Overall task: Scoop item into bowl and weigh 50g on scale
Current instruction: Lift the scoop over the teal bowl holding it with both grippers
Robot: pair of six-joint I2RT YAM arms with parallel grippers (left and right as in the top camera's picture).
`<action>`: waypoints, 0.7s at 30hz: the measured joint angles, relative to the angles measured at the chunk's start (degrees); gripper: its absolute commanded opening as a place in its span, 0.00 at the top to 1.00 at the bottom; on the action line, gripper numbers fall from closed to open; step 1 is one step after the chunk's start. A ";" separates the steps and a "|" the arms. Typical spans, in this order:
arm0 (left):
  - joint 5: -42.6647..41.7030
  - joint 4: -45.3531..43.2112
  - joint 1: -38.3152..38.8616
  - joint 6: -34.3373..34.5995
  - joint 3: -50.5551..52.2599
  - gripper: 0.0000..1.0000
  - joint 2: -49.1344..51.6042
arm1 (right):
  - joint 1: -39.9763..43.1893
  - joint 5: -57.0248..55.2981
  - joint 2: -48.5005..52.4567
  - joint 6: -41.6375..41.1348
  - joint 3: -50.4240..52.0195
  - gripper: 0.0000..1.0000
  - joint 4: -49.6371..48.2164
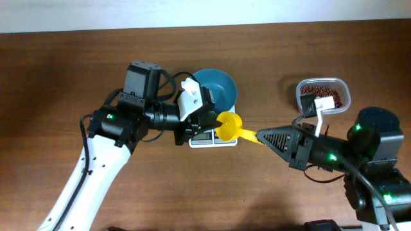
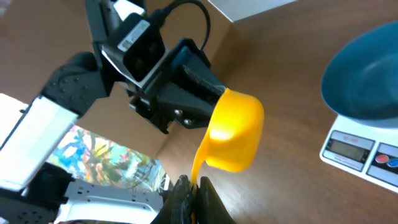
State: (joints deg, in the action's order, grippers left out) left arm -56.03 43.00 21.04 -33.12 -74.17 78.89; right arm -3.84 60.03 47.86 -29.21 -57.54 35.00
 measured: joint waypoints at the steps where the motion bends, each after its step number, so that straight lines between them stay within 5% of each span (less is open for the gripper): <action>1: 0.02 0.02 0.00 0.00 0.00 0.80 0.00 | -0.44 0.07 0.17 -0.26 0.00 0.96 -0.74; 6: -0.09 -1.20 0.02 -0.04 0.00 0.75 0.11 | -5.95 -0.59 2.27 -0.57 0.00 0.96 -5.09; 13: 2.32 -1.22 -2.03 -0.24 0.02 0.99 0.37 | -9.60 -3.63 5.16 0.42 0.00 0.96 -6.38; 21: 1.88 0.07 -4.48 -0.04 0.00 1.00 0.37 | -10.69 -4.72 6.47 0.79 0.00 0.92 -8.07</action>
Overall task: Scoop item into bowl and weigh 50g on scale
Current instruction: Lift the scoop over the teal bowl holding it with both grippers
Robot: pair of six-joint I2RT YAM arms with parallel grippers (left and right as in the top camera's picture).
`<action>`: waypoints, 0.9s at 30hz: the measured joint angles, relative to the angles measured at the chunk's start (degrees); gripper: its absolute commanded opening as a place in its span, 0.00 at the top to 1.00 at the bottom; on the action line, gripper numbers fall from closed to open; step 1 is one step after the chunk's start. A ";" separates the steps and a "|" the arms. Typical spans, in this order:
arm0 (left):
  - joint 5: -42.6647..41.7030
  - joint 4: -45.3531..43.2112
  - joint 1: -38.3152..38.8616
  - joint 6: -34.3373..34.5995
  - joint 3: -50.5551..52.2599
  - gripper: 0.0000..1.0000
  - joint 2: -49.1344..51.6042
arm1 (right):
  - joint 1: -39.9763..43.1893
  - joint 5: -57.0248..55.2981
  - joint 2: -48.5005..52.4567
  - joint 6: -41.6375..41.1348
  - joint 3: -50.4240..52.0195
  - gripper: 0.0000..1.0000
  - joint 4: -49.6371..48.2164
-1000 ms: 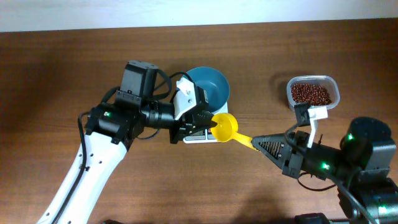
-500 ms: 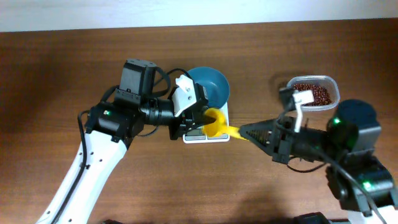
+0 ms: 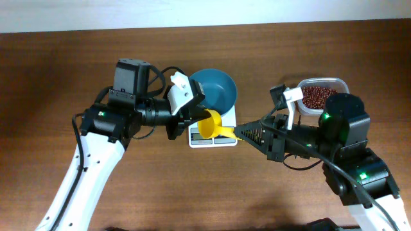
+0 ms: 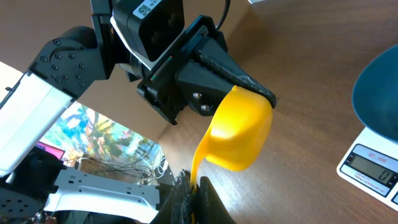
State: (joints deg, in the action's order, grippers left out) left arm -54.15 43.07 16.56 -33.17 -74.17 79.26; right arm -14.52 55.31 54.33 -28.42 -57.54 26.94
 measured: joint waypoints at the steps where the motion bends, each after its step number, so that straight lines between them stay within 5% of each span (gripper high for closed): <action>1: -0.09 0.20 0.00 0.02 0.02 1.00 0.00 | 0.00 0.00 0.00 0.02 0.00 0.89 0.00; 5: -0.22 1.92 -0.09 0.04 0.00 1.00 0.00 | -0.20 -0.02 0.00 0.09 0.00 0.73 0.00; 10: 3.50 2.03 -0.07 0.02 0.00 1.00 0.00 | -0.20 -1.18 0.28 1.38 0.00 0.64 -0.02; 17: 16.52 1.27 -0.09 0.15 0.00 1.00 0.00 | -0.11 -2.60 2.62 6.91 0.00 0.55 -0.02; 21: 27.58 1.29 -0.09 2.56 0.00 1.00 0.00 | -1.46 -3.30 7.13 9.81 0.02 0.35 -0.04; 27: 37.83 2.71 -0.09 5.22 0.00 1.00 -1.60 | -5.51 -5.66 10.73 13.25 0.02 0.21 -0.02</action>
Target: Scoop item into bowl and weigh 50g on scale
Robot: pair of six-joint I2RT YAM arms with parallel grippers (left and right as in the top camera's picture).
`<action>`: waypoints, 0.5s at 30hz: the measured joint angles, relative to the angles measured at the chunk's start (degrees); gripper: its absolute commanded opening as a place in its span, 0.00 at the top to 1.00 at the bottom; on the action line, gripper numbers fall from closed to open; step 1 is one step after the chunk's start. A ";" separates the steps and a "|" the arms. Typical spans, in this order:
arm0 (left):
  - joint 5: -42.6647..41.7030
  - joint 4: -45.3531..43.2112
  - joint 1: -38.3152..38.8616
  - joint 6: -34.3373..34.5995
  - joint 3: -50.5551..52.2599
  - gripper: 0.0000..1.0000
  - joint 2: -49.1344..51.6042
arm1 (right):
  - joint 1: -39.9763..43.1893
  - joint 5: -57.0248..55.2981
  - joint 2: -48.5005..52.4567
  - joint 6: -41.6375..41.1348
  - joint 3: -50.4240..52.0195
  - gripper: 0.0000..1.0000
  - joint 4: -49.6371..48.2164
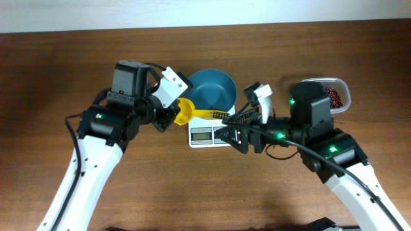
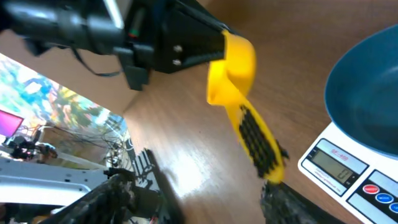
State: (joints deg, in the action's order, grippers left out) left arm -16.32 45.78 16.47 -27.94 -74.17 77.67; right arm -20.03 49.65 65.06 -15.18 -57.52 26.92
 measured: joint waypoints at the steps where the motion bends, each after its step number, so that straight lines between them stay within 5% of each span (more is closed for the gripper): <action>1: 0.92 0.46 0.00 0.26 0.02 1.00 -0.98 | -0.20 -0.48 0.04 0.52 0.00 0.18 -0.02; 4: 2.32 1.55 0.00 0.63 0.00 1.00 -5.40 | -0.26 -1.07 0.04 2.38 0.00 0.01 0.00; 10: 2.62 3.28 0.00 0.81 -0.02 1.00 -12.55 | -0.26 -0.11 0.04 3.58 0.00 0.03 -1.64; 15: 2.62 4.20 0.00 0.83 -0.04 1.00 -11.96 | -0.28 3.32 0.04 3.48 0.02 0.42 -4.66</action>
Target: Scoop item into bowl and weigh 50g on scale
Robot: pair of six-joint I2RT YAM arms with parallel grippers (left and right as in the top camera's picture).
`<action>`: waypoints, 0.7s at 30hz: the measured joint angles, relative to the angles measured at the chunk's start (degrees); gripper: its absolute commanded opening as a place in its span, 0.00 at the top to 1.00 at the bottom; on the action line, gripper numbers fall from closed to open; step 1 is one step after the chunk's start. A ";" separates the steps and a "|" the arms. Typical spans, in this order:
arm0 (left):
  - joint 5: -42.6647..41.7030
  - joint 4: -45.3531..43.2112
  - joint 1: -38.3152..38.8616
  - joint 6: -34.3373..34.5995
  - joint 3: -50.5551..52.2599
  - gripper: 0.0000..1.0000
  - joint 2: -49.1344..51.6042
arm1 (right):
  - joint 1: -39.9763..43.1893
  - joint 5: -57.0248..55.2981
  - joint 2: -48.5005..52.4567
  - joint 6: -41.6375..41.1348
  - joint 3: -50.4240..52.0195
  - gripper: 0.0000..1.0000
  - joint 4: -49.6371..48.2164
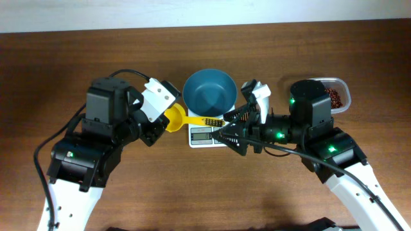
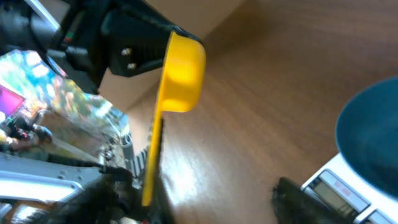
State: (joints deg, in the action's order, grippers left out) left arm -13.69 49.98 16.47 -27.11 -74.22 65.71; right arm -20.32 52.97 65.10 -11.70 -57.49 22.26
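A yellow scoop (image 1: 174, 119) hangs just left of the white scale (image 1: 212, 136), which carries the blue bowl (image 1: 209, 91). My left gripper (image 1: 157, 120) is shut on the scoop's cup, and the handle points right towards my right gripper (image 1: 226, 130). In the right wrist view the scoop (image 2: 182, 68) stands on edge, gripped at its cup by the black left fingers (image 2: 134, 40). The right gripper (image 2: 205, 199) is open, with the handle's end close beside its left finger. The bowl (image 2: 373, 134) shows at the right edge. No beans show in the scoop.
A clear tub of red beans (image 1: 332, 94) stands at the back right, behind the right arm. The scale's display (image 2: 339, 185) sits under the bowl's rim. Bare brown tabletop (image 1: 205, 192) lies in front of both arms.
The left arm has drawn back to the left, and the scoop has gone a little left and nearer with it. The right gripper is still open and has hardly moved.
My right gripper held the scoop by its handle in front of the scale, with the left gripper at the cup. Both then stood further left, still holding. Then the right gripper was open and the left alone held the scoop, as now.
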 measured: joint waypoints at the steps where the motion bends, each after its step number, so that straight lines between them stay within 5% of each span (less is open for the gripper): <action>1: 0.00 0.02 0.00 0.00 0.00 1.00 0.15 | 0.02 0.39 0.00 -0.15 0.00 0.42 0.04; 11: -2.71 0.00 0.00 0.00 0.00 1.00 0.24 | 0.02 3.45 0.00 -3.06 0.00 0.43 -4.44; 21: -5.35 -0.07 0.00 0.00 0.00 1.00 0.24 | -4.90 2.75 0.55 -6.64 0.02 0.65 -10.23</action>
State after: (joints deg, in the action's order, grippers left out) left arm -19.05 49.91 16.47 -27.11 -74.22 65.95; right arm -25.21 55.72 65.65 -18.35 -57.47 12.03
